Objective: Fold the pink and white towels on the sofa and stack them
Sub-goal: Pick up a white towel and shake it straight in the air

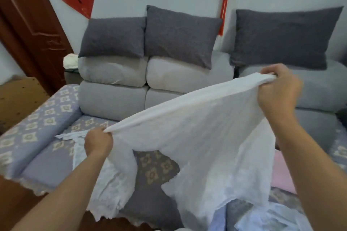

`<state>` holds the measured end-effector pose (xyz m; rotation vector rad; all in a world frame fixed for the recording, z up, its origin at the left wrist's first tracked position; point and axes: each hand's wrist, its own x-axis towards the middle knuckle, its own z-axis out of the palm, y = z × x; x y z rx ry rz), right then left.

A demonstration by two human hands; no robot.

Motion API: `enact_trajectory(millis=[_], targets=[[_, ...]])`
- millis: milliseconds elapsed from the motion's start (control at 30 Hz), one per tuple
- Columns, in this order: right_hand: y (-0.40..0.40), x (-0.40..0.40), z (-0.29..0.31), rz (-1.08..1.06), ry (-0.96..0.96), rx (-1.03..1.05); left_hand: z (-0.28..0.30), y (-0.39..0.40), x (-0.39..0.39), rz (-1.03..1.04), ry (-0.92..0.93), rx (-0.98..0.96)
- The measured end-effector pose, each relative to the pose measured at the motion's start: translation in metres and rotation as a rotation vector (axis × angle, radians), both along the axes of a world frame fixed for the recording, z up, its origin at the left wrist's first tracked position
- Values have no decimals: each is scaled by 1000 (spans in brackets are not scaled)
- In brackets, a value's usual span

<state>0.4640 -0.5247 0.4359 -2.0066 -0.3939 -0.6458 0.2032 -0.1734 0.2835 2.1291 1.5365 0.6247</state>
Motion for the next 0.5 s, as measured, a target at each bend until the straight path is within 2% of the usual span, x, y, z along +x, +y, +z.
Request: enact_trajectory(millis=[67, 133, 233, 300, 333, 367, 433, 500], targets=[[-17, 27, -5, -165, 74, 23, 9, 25, -14, 34, 34, 67], [-33, 47, -13, -247, 229, 134, 25, 43, -16, 9, -34, 111], [-45, 58, 0, -127, 296, 517, 67, 51, -5, -84, -269, 138], [-46, 61, 15, -77, 244, 605, 91, 45, 2, -240, -281, 237], [-48, 60, 20, -50, 205, 524, 100, 39, 3, -351, -187, 304], [-51, 55, 16, -51, 129, 338, 103, 33, 4, -485, -37, 379], [-65, 36, -8, 59, -59, -181, 95, 26, -1, -774, 362, 501], [-92, 22, -53, 300, -123, -785, 67, 35, -11, -902, 753, 544]])
